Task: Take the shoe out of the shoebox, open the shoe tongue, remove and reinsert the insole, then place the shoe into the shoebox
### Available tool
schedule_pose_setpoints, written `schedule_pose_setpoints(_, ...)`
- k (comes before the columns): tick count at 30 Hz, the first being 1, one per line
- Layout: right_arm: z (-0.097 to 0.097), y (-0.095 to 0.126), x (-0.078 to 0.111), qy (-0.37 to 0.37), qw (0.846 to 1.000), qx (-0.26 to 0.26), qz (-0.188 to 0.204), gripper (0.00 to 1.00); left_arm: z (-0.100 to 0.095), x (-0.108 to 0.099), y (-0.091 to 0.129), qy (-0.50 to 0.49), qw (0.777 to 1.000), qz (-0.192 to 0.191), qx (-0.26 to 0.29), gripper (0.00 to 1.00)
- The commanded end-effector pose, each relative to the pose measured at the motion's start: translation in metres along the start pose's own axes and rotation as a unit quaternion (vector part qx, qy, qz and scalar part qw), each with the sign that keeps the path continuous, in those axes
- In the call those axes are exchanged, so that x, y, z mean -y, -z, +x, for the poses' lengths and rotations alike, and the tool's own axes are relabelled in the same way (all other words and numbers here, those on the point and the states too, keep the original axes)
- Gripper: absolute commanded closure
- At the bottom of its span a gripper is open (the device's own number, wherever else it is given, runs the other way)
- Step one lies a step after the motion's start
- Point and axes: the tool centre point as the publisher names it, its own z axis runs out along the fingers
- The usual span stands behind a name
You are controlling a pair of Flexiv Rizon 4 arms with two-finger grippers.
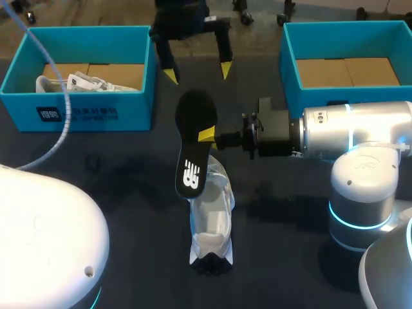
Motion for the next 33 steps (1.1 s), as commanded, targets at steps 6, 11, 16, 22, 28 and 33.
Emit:
schedule_pose_setpoints(6, 0.000, -0.003, 0.000, 0.000, 1.000, 0.001, -0.001, 1.00, -0.003, -0.002, -0.001, 0.020, 0.999, -0.004, -0.045, 0.00)
schedule_pose_setpoints(11, 0.000, -0.003, 0.000, 0.000, 1.000, 0.001, -0.001, 1.00, 0.000, 0.001, 0.001, 0.031, 0.999, -0.022, -0.033, 0.00)
schedule_pose_setpoints(16, 0.000, -0.003, 0.000, 0.000, 1.000, 0.001, -0.001, 1.00, 0.012, 0.004, 0.004, 0.041, 0.997, -0.026, 0.066, 0.00)
schedule_pose_setpoints(22, 0.000, -0.003, 0.000, 0.000, 1.000, 0.001, -0.001, 1.00, 0.034, 0.017, 0.008, 0.054, 0.973, -0.029, 0.222, 0.00)
schedule_pose_setpoints(28, 0.000, -0.003, 0.000, 0.000, 1.000, 0.001, -0.001, 1.00, 0.047, 0.026, 0.000, 0.107, 0.935, -0.054, 0.335, 0.00)
schedule_pose_setpoints(33, 0.000, -0.003, 0.000, 0.000, 1.000, 0.001, -0.001, 1.00, 0.058, 0.021, -0.005, 0.140, 0.929, -0.039, 0.339, 0.00)
